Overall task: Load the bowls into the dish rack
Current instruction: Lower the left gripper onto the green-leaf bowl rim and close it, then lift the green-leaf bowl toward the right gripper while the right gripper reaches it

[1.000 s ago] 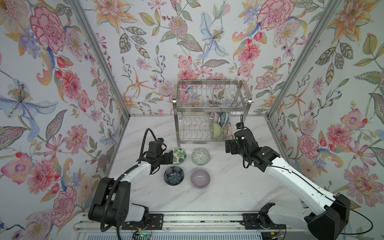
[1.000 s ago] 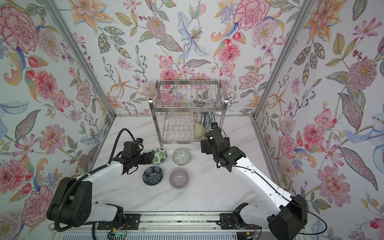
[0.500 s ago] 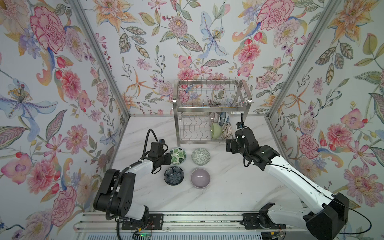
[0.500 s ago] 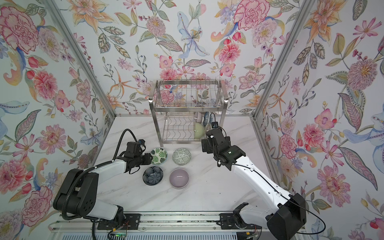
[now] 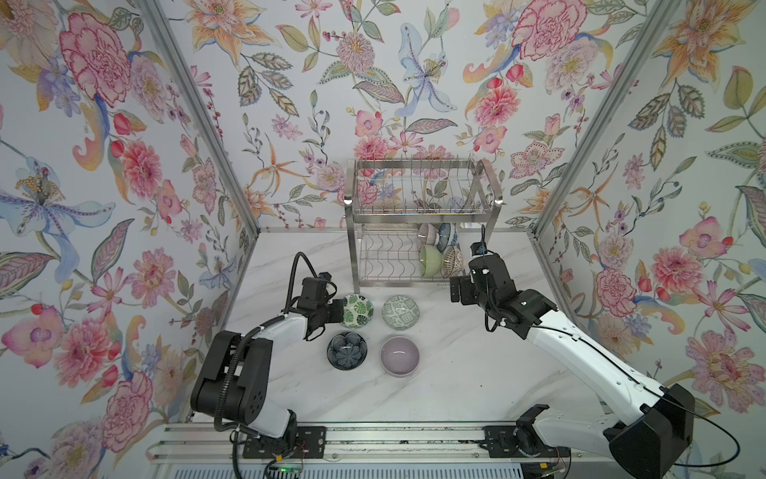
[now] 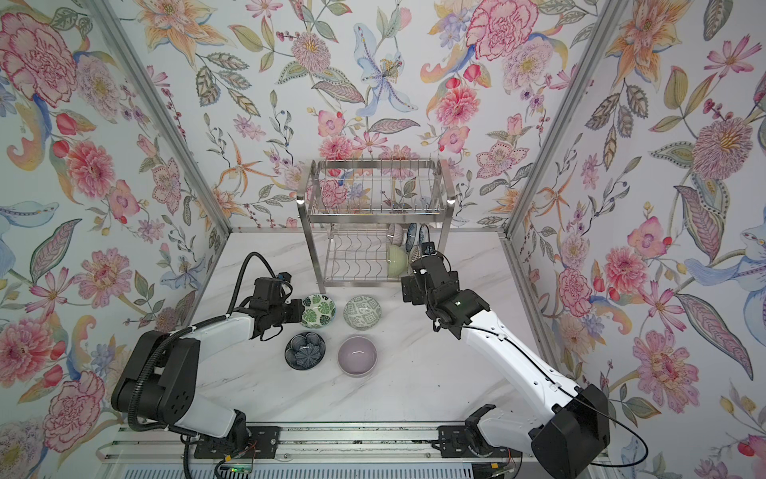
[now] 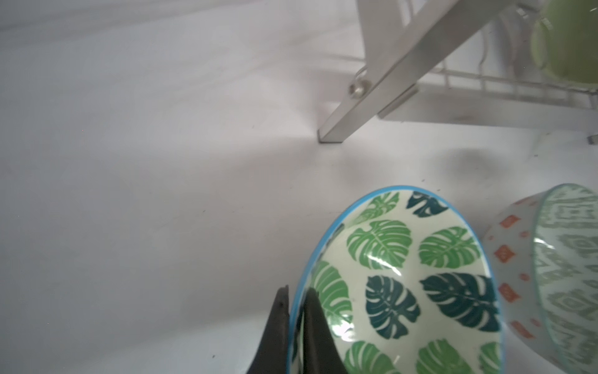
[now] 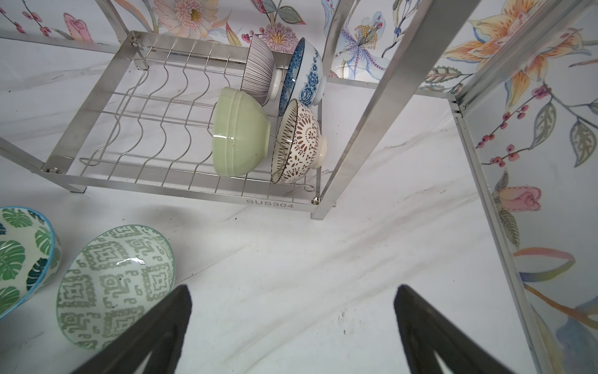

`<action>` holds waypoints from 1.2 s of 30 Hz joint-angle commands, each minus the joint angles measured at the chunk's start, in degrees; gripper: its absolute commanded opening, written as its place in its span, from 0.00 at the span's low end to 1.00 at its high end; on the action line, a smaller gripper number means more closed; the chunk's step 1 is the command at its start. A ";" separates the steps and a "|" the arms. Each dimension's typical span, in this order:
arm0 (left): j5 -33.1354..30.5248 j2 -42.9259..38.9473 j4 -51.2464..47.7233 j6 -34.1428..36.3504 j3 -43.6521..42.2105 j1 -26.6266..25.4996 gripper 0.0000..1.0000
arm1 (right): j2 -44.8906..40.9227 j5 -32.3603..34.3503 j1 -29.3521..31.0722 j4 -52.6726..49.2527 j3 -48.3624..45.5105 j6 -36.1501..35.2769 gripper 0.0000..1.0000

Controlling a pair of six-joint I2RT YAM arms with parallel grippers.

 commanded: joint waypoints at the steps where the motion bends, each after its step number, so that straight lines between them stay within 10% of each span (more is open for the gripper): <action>1: -3.64 0.69 -1.82 1.02 0.57 0.57 0.00 | -0.70 -0.23 -0.55 0.51 -1.06 -0.53 0.99; 25: -10.46 -23.63 -18.22 6.21 10.90 -0.87 0.00 | -3.56 -6.54 -1.08 0.94 -0.56 -1.02 0.99; 36: -13.97 -25.26 -14.73 2.78 16.92 -13.10 0.00 | -5.06 -15.74 1.97 3.68 3.87 1.68 0.99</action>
